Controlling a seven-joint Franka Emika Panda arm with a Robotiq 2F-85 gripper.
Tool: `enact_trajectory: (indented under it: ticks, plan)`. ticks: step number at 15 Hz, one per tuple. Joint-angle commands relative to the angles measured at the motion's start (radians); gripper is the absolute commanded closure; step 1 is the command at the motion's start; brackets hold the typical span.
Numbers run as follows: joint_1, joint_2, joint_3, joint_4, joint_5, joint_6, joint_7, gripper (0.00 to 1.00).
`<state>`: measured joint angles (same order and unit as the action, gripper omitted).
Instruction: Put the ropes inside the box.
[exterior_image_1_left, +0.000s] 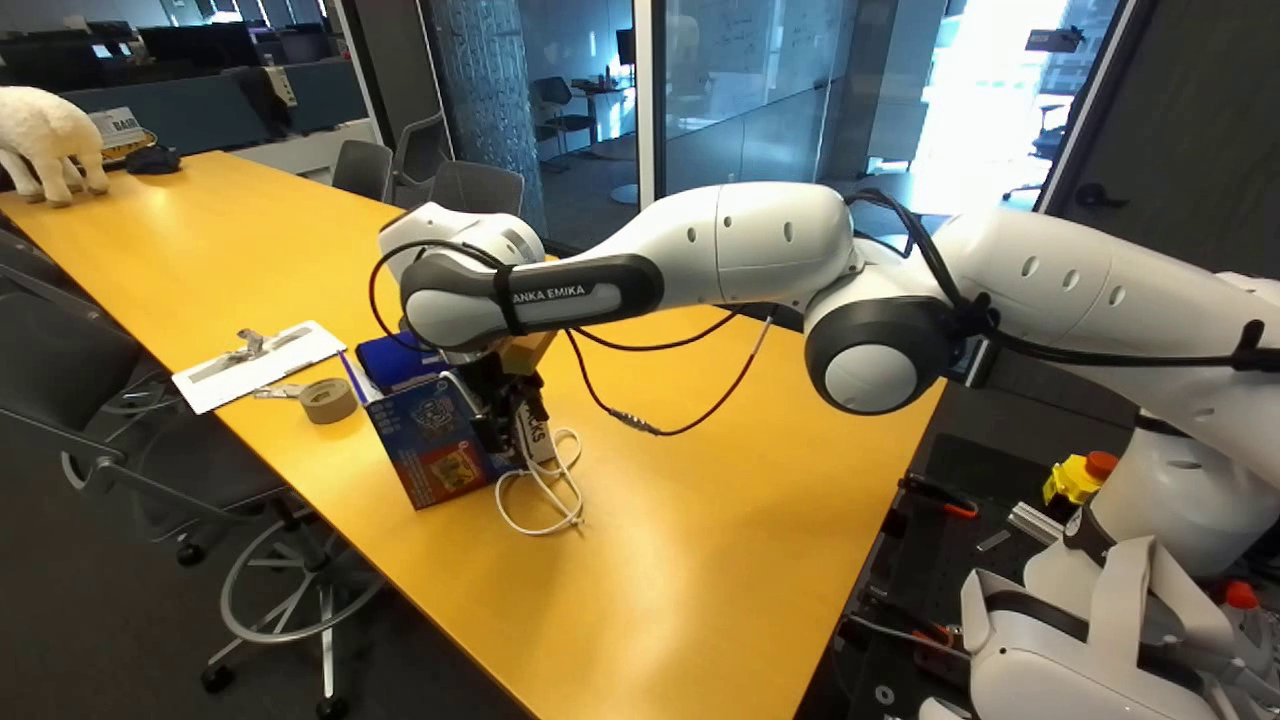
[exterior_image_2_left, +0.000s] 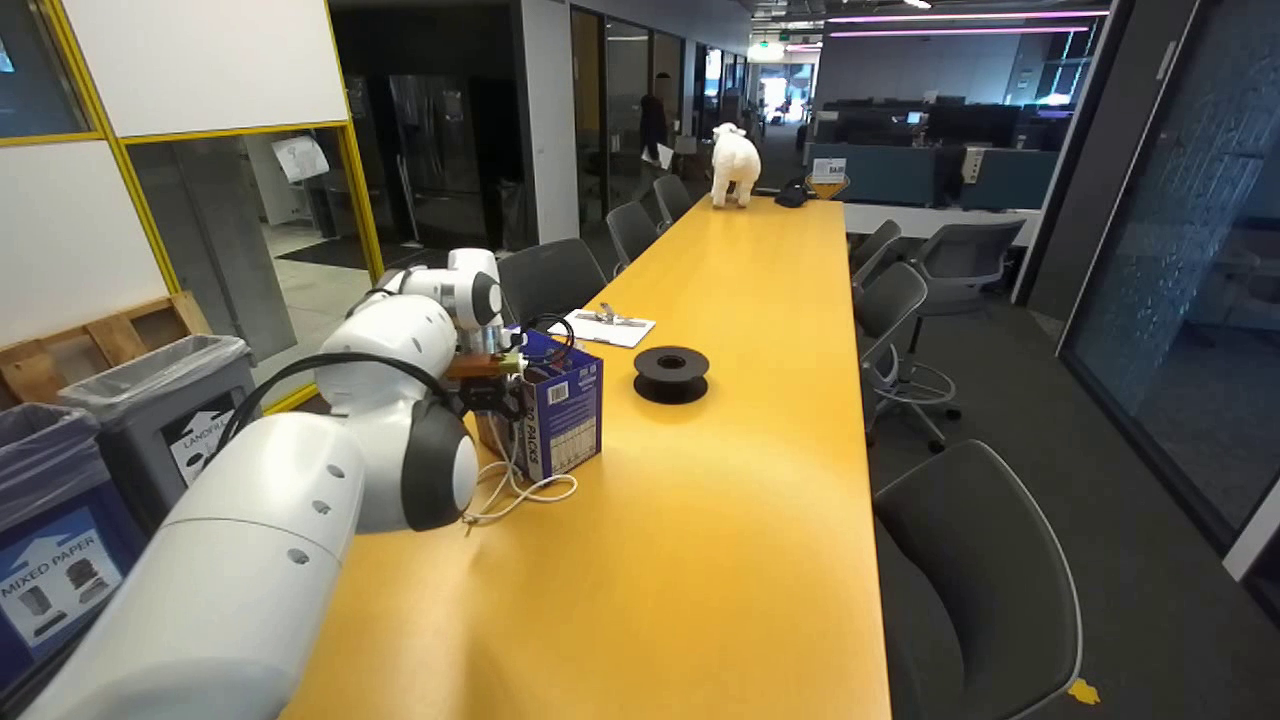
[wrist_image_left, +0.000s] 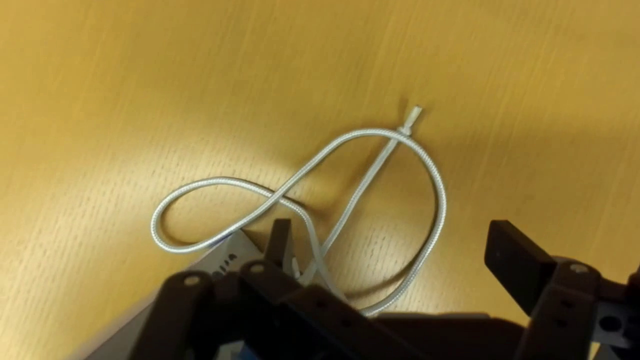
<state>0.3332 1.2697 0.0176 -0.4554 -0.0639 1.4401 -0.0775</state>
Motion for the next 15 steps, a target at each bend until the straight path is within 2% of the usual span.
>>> enact_trajectory:
  ticks: [1,12,15]
  plan:
    - [-0.007,0.050,-0.017,0.032,-0.024,0.071,0.035,0.00]
    - [-0.033,0.130,-0.058,0.028,-0.029,0.349,0.203,0.00]
    - [-0.037,0.137,-0.067,0.023,-0.029,0.391,0.238,0.00]
